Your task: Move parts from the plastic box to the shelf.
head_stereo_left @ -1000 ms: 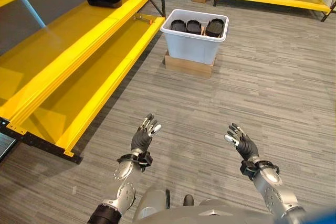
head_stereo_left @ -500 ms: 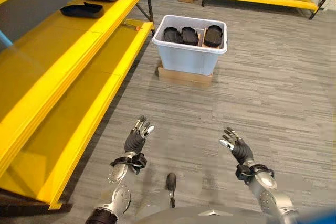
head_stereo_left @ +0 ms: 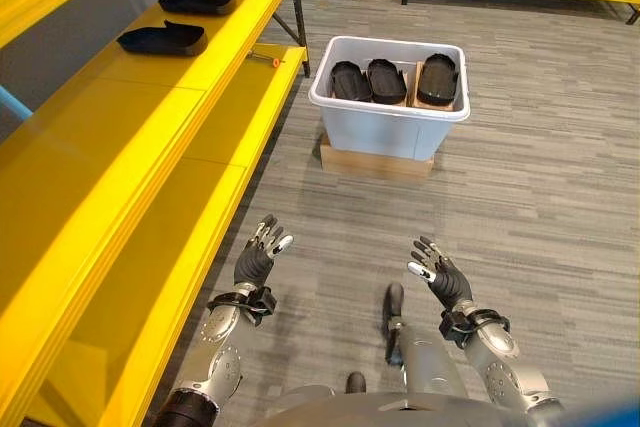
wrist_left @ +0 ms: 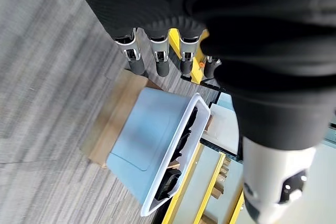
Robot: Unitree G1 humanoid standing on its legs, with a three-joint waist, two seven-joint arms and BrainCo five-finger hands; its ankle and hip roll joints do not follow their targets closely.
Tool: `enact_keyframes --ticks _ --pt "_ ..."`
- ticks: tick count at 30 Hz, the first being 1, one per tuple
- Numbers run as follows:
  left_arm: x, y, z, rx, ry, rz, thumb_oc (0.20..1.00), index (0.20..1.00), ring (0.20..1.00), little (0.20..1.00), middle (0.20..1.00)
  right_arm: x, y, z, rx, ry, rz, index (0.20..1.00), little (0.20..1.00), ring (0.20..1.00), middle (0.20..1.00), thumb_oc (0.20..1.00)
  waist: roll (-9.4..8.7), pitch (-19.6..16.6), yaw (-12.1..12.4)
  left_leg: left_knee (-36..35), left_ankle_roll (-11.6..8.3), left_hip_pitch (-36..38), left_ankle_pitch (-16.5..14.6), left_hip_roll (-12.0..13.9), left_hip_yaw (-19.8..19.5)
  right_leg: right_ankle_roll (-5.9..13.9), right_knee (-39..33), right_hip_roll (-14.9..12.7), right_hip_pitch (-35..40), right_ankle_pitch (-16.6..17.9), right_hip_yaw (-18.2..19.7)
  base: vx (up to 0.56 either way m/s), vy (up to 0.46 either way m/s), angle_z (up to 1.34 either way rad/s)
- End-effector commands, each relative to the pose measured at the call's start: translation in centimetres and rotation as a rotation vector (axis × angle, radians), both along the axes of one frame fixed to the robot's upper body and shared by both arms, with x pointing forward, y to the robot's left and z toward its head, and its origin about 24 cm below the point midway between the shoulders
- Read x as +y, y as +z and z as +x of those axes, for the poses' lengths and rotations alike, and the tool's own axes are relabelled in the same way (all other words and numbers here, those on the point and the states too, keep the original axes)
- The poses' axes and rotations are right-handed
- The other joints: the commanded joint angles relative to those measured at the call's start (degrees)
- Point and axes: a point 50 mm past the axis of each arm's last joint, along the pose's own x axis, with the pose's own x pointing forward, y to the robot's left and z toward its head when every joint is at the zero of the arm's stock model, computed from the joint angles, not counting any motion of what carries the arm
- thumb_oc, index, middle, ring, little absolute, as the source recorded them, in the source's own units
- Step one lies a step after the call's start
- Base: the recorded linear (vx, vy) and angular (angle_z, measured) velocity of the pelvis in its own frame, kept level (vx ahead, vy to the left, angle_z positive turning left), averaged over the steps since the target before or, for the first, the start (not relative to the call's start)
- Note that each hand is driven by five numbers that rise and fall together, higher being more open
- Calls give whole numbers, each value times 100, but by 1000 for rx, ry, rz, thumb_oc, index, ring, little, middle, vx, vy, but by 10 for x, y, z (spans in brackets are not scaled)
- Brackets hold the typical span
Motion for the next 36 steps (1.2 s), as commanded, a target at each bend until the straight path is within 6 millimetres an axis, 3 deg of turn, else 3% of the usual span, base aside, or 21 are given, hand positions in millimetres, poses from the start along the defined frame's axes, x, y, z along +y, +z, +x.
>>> enact_keyframes --ticks 1,4,6,8,9,10,11,12,13,14,16,17,19,20,25,30,31,32,33,34,36 --pt "-1 13 -2 -89 -32 24 1000 1000 1000 1000 1000 0 13 7 -86 26 -6 1000 1000 1000 1000 1000 -123 -342 58 421 -262 -146 -330 454 63 325 -205 -36 783 716 71 650 -249 34" --pt "-6 13 1 -88 -33 -2 1000 1000 1000 1000 1000 -3 15 8 -95 14 -13 1000 1000 1000 1000 1000 -95 -440 28 838 -407 -141 -383 580 56 216 -36 58 923 599 44 403 -173 20" --pt "-11 14 1 -96 -50 -13 1000 1000 1000 1000 1000 -8 19 11 -112 11 -30 1000 1000 1000 1000 1000 -22 -452 35 2549 -797 -633 309 823 219 -23 -2 260 1303 272 12 461 -248 15" --pt "-9 16 0 -99 -40 -6 1000 1000 1000 1000 1000 -12 21 13 -122 -2 -41 1000 1000 1000 1000 1000 -78 -278 123 4077 -1181 -1387 1132 838 263 -174 -32 296 1622 88 60 189 -173 0" --pt "-7 16 1 -94 -27 -6 1000 1000 1000 1000 1000 -14 23 15 -131 -7 -47 1000 1000 1000 1000 1000 -163 -167 175 4517 -1196 -1643 1301 769 294 -258 -31 272 1703 29 127 177 -187 13" --pt "-7 15 0 -89 -22 -12 1000 1000 1000 1000 1000 -15 25 15 -134 -11 -53 1000 1000 1000 1000 1000 -218 -99 225 4660 -1063 -1873 1189 815 387 -312 -35 267 1805 -47 163 129 -124 -1" --pt "-7 15 0 -90 -22 -12 1000 1000 1000 1000 1000 -16 25 15 -134 -11 -53 1000 1000 1000 1000 1000 -198 -90 239 4690 -1061 -1873 1164 837 395 -314 -32 289 1810 -50 173 206 -116 -39" --pt "-7 14 0 -80 -14 -25 1000 1000 1000 1000 1000 -18 24 15 -128 -26 -68 1000 1000 1000 1000 1000 -242 -19 335 4297 -826 -2335 880 930 596 -343 -52 285 1980 -147 253 216 -60 -57" --pt "-7 13 -1 -76 -11 -27 1000 1000 1000 1000 1000 -19 24 16 -126 -34 -66 1000 1000 1000 1000 1000 -271 -6 390 3883 -709 -2540 680 914 626 -324 -46 274 2065 -192 300 215 -64 -47" --pt "-7 13 -1 -76 -11 -26 1000 1000 1000 1000 1000 -19 24 16 -126 -34 -66 1000 1000 1000 1000 1000 -286 -15 386 3860 -706 -2544 701 899 629 -322 -46 258 2052 -189 298 237 18 -27" --pt "-2 12 -6 -72 -18 -1 1000 1000 1000 1000 1000 -24 21 12 -120 -45 -76 1000 1000 1000 1000 1000 -298 -49 429 2295 -575 -2604 563 1007 622 -266 -64 293 2198 -351 464 264 37 -35" --pt "-2 12 -6 -72 -18 -1 1000 1000 1000 1000 1000 -24 21 12 -120 -45 -76 1000 1000 1000 1000 1000 -312 -56 425 2251 -573 -2593 596 992 624 -265 -65 278 2189 -348 462 212 37 -21" --pt "-1 11 -6 -69 -20 28 1000 1000 1000 1000 1000 -25 18 8 -104 -56 -89 1000 1000 1000 1000 1000 -228 -82 453 718 -663 -2633 1182 1150 499 -251 -168 414 2356 -444 500 309 74 0" --pt "0 12 -5 -74 -20 47 1000 1000 1000 1000 1000 -25 18 10 -111 -54 -105 1000 1000 1000 1000 1000 -178 -55 526 -78 -734 -2728 1479 1159 216 -243 -256 519 2517 -499 633 383 108 16" --pt "2 11 -6 -79 -5 49 1000 1000 1000 1000 1000 -23 14 5 -89 -47 -92 1000 1000 1000 1000 1000 -80 -199 496 -302 -817 -2381 1744 1212 170 -163 -322 517 2735 -644 799 262 143 -43" --pt "6 16 -2 -100 25 46 1000 1000 1000 1000 1000 -20 13 6 -80 -52 -75 1000 1000 1000 1000 1000 -109 -377 497 165 -547 -2253 1291 1024 448 28 108 59 2859 -816 888 317 235 -48" --pt "7 19 0 -109 24 53 1000 1000 1000 1000 1000 -15 15 9 -95 -31 -70 1000 1000 1000 1000 1000 -136 -433 506 307 -442 -2184 1056 907 533 142 412 -126 2824 -833 855 321 230 -43" --pt "7 19 0 -109 24 53 1000 1000 1000 1000 1000 -15 15 9 -95 -31 -70 1000 1000 1000 1000 1000 -140 -433 508 313 -440 -2186 1051 904 537 144 420 -130 2821 -839 858 412 303 -35" --pt "8 22 1 -118 23 60 1000 1000 1000 1000 1000 -11 16 11 -103 -13 -66 1000 1000 1000 1000 1000 -145 -466 517 447 -308 -2093 822 774 585 264 927 -285 2663 -710 887 194 151 -7" --pt "8 22 1 -118 23 60 1000 1000 1000 1000 1000 -11 16 11 -103 -12 -66 1000 1000 1000 1000 1000 -148 -467 523 454 -306 -2098 817 773 592 266 942 -288 2651 -718 894 277 229 -6" --pt "9 22 3 -116 21 72 1000 1000 1000 1000 1000 -4 16 13 -105 1 -47 1000 1000 1000 1000 1000 -113 -428 491 581 -141 -1953 615 607 587 407 1929 -441 2251 -197 955 217 213 -3"
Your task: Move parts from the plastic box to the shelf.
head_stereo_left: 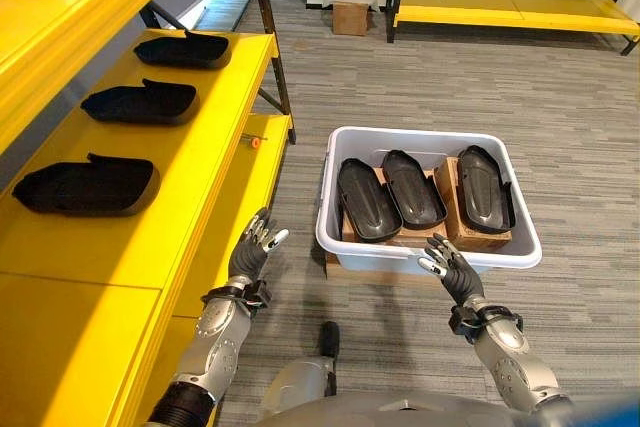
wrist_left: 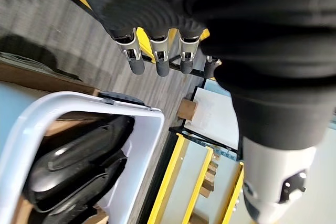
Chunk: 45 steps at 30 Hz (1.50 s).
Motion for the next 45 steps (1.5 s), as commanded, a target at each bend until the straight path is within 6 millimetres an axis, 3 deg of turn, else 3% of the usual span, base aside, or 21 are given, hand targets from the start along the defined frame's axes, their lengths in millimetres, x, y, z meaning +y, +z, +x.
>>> enact_keyframes --ticks 1,2,6,8,9,11,13,16,18,21,27,30,32,45 --pt "-5 12 -3 -76 -10 -4 1000 1000 1000 1000 1000 8 14 9 -88 43 20 1000 1000 1000 1000 1000 96 -239 63 480 -39 130 -753 52 -132 -49 166 417 -662 1253 27 246 271 6" --pt "-5 13 -3 -78 -22 13 1000 1000 1000 1000 1000 12 14 7 -88 60 34 1000 1000 1000 1000 1000 148 -168 -9 463 80 330 -854 -29 -188 -26 928 373 -975 1759 70 112 139 15" --pt "-6 13 -2 -73 -48 30 1000 1000 1000 1000 1000 15 15 7 -93 75 32 1000 1000 1000 1000 1000 320 -39 -110 377 148 589 -928 17 -195 -106 1512 334 -1416 1718 -93 166 160 20" --pt "-5 11 -3 -63 -48 30 1000 1000 1000 1000 1000 15 16 6 -93 74 41 1000 1000 1000 1000 1000 393 -24 -156 315 118 741 -979 60 -185 -214 1090 224 -1588 1397 -411 187 18 5" --pt "-4 11 -4 -64 -48 25 1000 1000 1000 1000 1000 15 16 6 -94 66 46 1000 1000 1000 1000 1000 430 13 -141 320 52 783 -1035 120 -154 -220 347 -41 -1675 1330 -640 155 -44 3" --pt "-2 10 -6 -59 -43 21 1000 1000 1000 1000 1000 14 17 6 -98 67 47 1000 1000 1000 1000 1000 444 51 -161 319 13 840 -1069 172 -187 -174 -20 -144 -1604 1424 -688 129 -105 3" --pt "-1 9 -7 -55 -41 23 1000 1000 1000 1000 1000 14 21 8 -114 75 42 1000 1000 1000 1000 1000 351 100 -194 351 -48 880 -1133 182 -267 6 -460 -310 -1540 1804 -356 114 -140 17" --pt "0 8 -7 -52 -35 29 1000 1000 1000 1000 1000 13 21 7 -115 76 38 1000 1000 1000 1000 1000 270 89 -203 396 -102 879 -1194 186 -326 83 -568 -346 -1510 1913 -139 69 -139 19" --pt "1 5 -9 -40 -31 32 1000 1000 1000 1000 1000 13 21 6 -110 74 44 1000 1000 1000 1000 1000 129 -42 -174 393 -224 903 -1269 268 -296 100 -1008 -252 -1235 1720 -205 119 -249 27" --pt "2 3 -11 -26 -21 30 1000 1000 1000 1000 1000 11 21 4 -111 79 38 1000 1000 1000 1000 1000 85 -122 -155 328 -339 917 -1233 424 -303 67 -1212 -132 -1088 1516 -354 64 -244 1" --pt "0 -3 -18 -4 -16 -13 1000 1000 1000 1000 1000 -1 23 1 -115 70 -4 1000 1000 1000 1000 1000 97 -157 -188 18 -576 987 -963 927 -263 -74 -1423 199 -979 1189 -531 17 -242 -9" --pt "-1 -2 -17 -8 -22 -16 1000 1000 1000 1000 1000 -3 22 0 -115 62 -8 1000 1000 1000 1000 1000 106 -153 -200 -59 -619 999 -895 993 -255 -96 -1469 257 -968 1165 -546 0 -148 -7" --pt "-5 -1 -17 -14 -44 -23 1000 1000 1000 1000 1000 -10 27 3 -139 36 -15 1000 1000 1000 1000 1000 142 -107 -254 -272 -715 989 -699 1183 -226 -158 -1555 410 -993 1110 -589 -2 -205 -2" --pt "6 6 -20 -68 1 -39 1000 1000 1000 1000 1000 -21 74 25 -375 30 -74 1000 1000 1000 1000 1000 234 -36 -249 -429 -800 1015 -637 1277 -38 -179 -1859 505 -937 1156 -574 27 -35 -4"
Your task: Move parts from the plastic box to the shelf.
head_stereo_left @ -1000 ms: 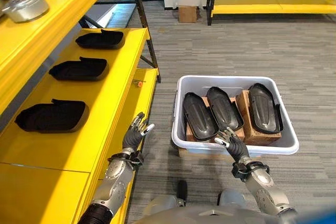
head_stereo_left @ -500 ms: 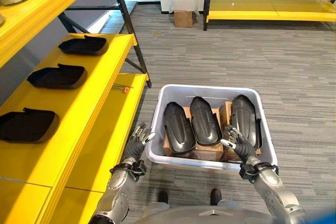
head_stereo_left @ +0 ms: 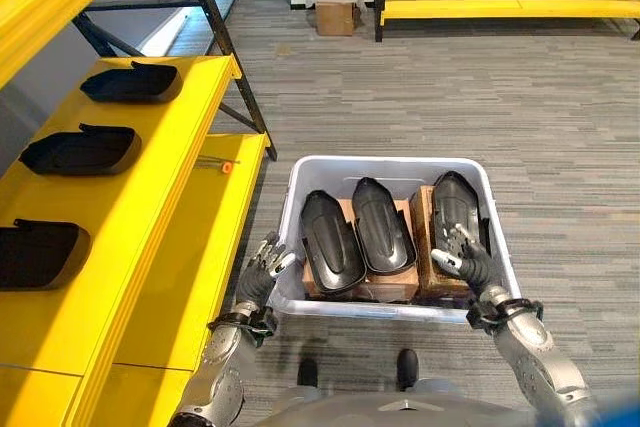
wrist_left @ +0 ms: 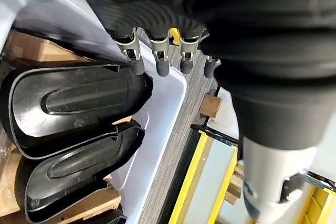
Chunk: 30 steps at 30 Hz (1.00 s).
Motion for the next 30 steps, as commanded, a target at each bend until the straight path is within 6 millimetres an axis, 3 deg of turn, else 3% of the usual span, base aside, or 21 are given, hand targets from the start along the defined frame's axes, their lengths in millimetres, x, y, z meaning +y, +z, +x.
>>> enact_keyframes --ticks 1,2,4,6,16,20,30 --pt "14 28 15 -164 5 25 1000 1000 1000 1000 1000 2 29 14 -174 9 -23 1000 1000 1000 1000 1000 -318 -6 43 118 -43 4 -88 -125 190 292 465 -373 32 -351 -124 -38 17 -2" --pt "16 39 22 -218 16 24 1000 1000 1000 1000 1000 3 41 29 -236 -2 -56 1000 1000 1000 1000 1000 -300 107 69 120 -40 -95 -88 -149 236 314 390 -406 -60 -269 -101 -43 16 -3" --pt "16 42 25 -235 19 24 1000 1000 1000 1000 1000 3 45 35 -255 -9 -73 1000 1000 1000 1000 1000 -291 156 77 127 -39 -153 -86 -159 244 321 372 -421 -123 -239 -79 -82 25 -11" --pt "14 53 35 -292 16 15 1000 1000 1000 1000 1000 0 59 54 -325 -48 -149 1000 1000 1000 1000 1000 -256 301 106 157 -38 -375 -64 -190 277 337 354 -464 -361 -146 -28 -149 39 -18" --pt "-16 92 69 -475 -59 -34 1000 1000 1000 1000 1000 -6 106 116 -484 -214 -358 1000 1000 1000 1000 1000 -137 1052 236 564 18 -1345 20 -319 304 337 739 -611 -1406 68 179 -150 29 -6" --pt "-23 100 75 -507 -86 -40 1000 1000 1000 1000 1000 -14 122 129 -517 -285 -406 1000 1000 1000 1000 1000 -98 1199 262 631 16 -1553 67 -324 340 338 832 -621 -1650 106 248 -80 21 -3" --pt "-32 103 78 -515 -132 -40 1000 1000 1000 1000 1000 -34 134 151 -484 -408 -509 1000 1000 1000 1000 1000 -15 1402 328 556 -18 -1724 177 -319 401 343 881 -627 -1910 173 305 -23 3 -2"
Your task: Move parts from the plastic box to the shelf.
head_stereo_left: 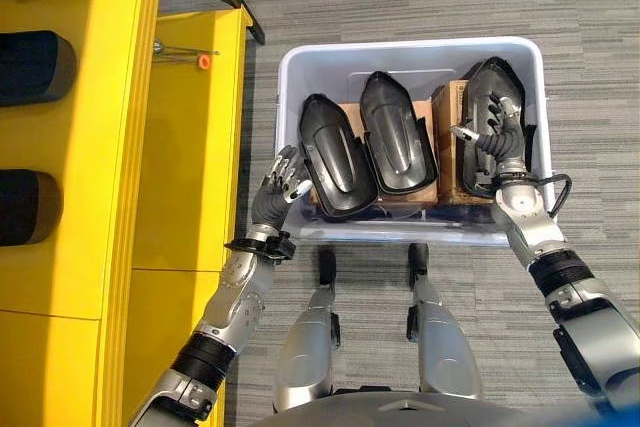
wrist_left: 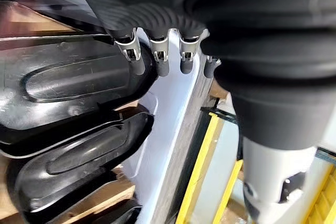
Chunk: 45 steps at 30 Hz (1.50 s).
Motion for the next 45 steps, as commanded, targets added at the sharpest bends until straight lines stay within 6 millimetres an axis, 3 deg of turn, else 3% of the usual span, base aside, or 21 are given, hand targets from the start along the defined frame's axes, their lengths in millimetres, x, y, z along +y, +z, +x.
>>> enact_keyframes --ticks 1,10,17,25,32,33,40,45 --pt "0 17 -3 -92 -11 -26 1000 1000 1000 1000 1000 -5 27 9 -97 -22 -93 1000 1000 1000 1000 1000 -174 -189 112 418 66 -303 -140 1 71 283 842 -336 -331 -459 -94 -21 -5 -3" --pt "-4 15 -2 -83 -22 -32 1000 1000 1000 1000 1000 -19 40 8 -150 -111 -112 1000 1000 1000 1000 1000 -75 -47 80 386 59 -386 -98 -11 100 274 943 -343 -503 -473 -75 2 -2 -3" --pt "-7 17 -3 -87 -44 -35 1000 1000 1000 1000 1000 -20 29 15 -76 -117 -108 1000 1000 1000 1000 1000 -15 20 105 430 59 -511 -86 -37 93 271 1003 -363 -637 -477 -62 0 0 0" --pt "-18 10 -3 -56 -99 -27 1000 1000 1000 1000 1000 12 2 27 90 14 -195 1000 1000 1000 1000 1000 108 55 213 456 67 -644 -44 -57 91 244 1087 -374 -793 -503 -54 0 0 0" --pt "-22 7 -3 -40 -112 -26 1000 1000 1000 1000 1000 39 -23 26 195 114 -261 1000 1000 1000 1000 1000 168 23 276 301 59 -593 26 -74 85 251 1092 -380 -814 -505 -75 0 0 0" --pt "-23 6 -3 -38 -113 -22 1000 1000 1000 1000 1000 51 -33 22 221 171 -286 1000 1000 1000 1000 1000 176 23 285 275 54 -583 44 -75 71 250 1089 -378 -808 -509 -86 0 0 0" --pt "-21 4 -3 -36 -97 -24 1000 1000 1000 1000 1000 75 -57 3 253 291 -270 1000 1000 1000 1000 1000 144 20 236 299 64 -586 23 -67 51 253 1106 -387 -804 -536 -113 0 0 0" --pt "-18 4 -3 -39 -73 -27 1000 1000 1000 1000 1000 79 -61 -7 233 319 -241 1000 1000 1000 1000 1000 89 31 183 340 69 -620 5 -62 32 251 1124 -389 -816 -550 -122 0 0 0"
